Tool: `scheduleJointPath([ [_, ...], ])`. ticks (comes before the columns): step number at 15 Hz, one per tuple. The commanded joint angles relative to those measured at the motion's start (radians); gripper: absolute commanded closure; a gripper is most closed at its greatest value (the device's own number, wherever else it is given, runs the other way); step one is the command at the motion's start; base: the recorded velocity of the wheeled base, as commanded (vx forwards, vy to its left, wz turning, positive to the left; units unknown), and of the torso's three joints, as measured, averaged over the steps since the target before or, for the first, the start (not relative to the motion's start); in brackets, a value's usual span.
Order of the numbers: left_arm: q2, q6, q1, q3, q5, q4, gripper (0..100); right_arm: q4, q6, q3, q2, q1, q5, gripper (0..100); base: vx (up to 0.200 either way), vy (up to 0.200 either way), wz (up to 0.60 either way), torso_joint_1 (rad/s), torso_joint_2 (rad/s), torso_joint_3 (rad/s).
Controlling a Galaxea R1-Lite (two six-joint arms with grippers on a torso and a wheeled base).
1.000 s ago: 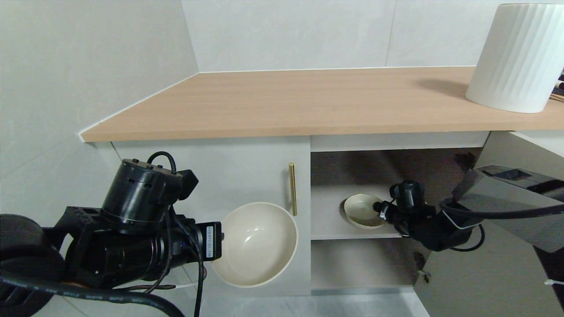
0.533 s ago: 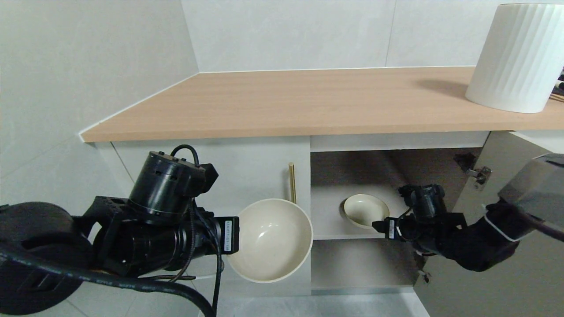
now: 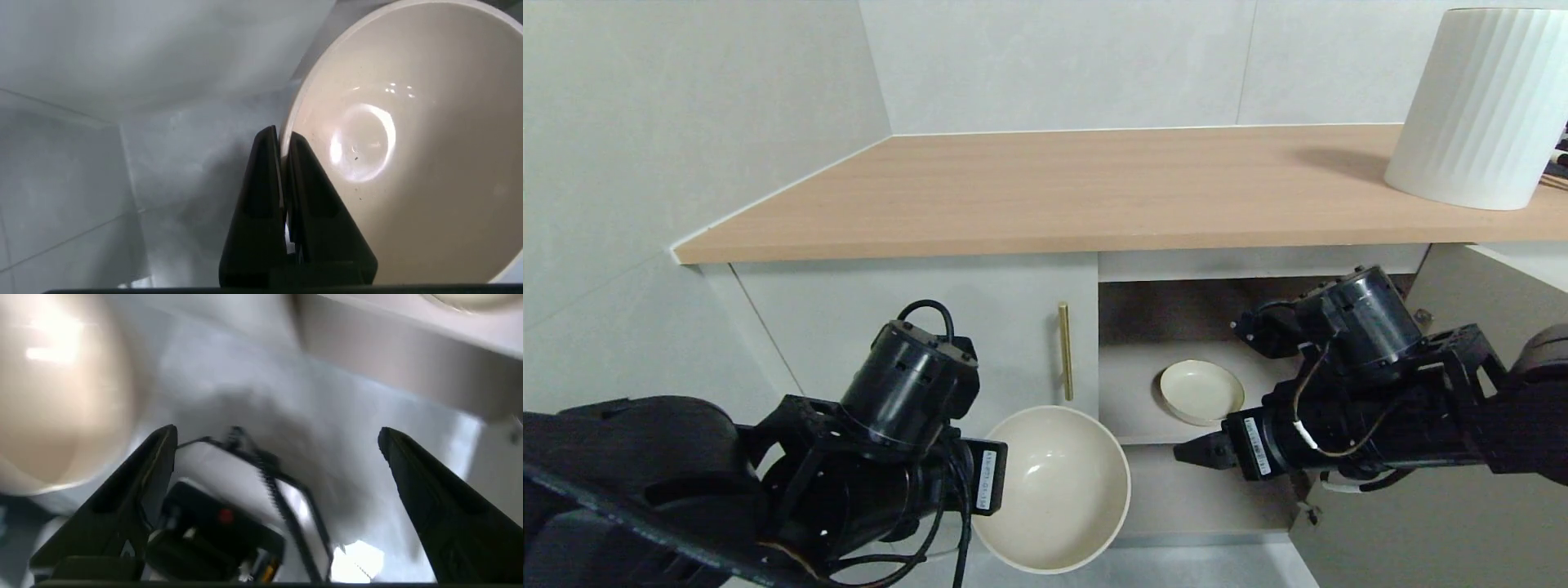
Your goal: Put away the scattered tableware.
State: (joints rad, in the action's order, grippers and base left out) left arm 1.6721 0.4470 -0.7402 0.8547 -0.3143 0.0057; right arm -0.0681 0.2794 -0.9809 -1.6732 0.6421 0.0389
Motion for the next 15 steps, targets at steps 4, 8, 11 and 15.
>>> scheduleJointPath([
  [4, 0.043, 0.021, -0.041, -0.005, -0.003, 0.000, 100, 0.007, 0.046, -0.005, -0.008, 0.214, -0.160, 0, 0.000, 0.000, 0.00, 0.000, 0.00, 0.000],
  [8, 0.041, 0.021, -0.045, -0.005, -0.003, 0.000, 100, 0.025, 0.086, -0.022, -0.086, 0.249, -0.172, 0, 0.000, 0.000, 0.00, 0.000, 0.00, 0.000],
  [11, 0.035, 0.021, -0.050, -0.003, -0.003, 0.000, 100, 0.096, 0.149, -0.039, -0.154, 0.255, -0.240, 0, 0.000, 0.000, 0.00, 0.000, 0.00, 0.000],
  [15, 0.038, 0.021, -0.050, -0.003, -0.003, 0.000, 100, 0.099, 0.181, -0.065, -0.189, 0.255, -0.261, 0, 0.000, 0.000, 0.00, 0.000, 0.00, 0.000],
])
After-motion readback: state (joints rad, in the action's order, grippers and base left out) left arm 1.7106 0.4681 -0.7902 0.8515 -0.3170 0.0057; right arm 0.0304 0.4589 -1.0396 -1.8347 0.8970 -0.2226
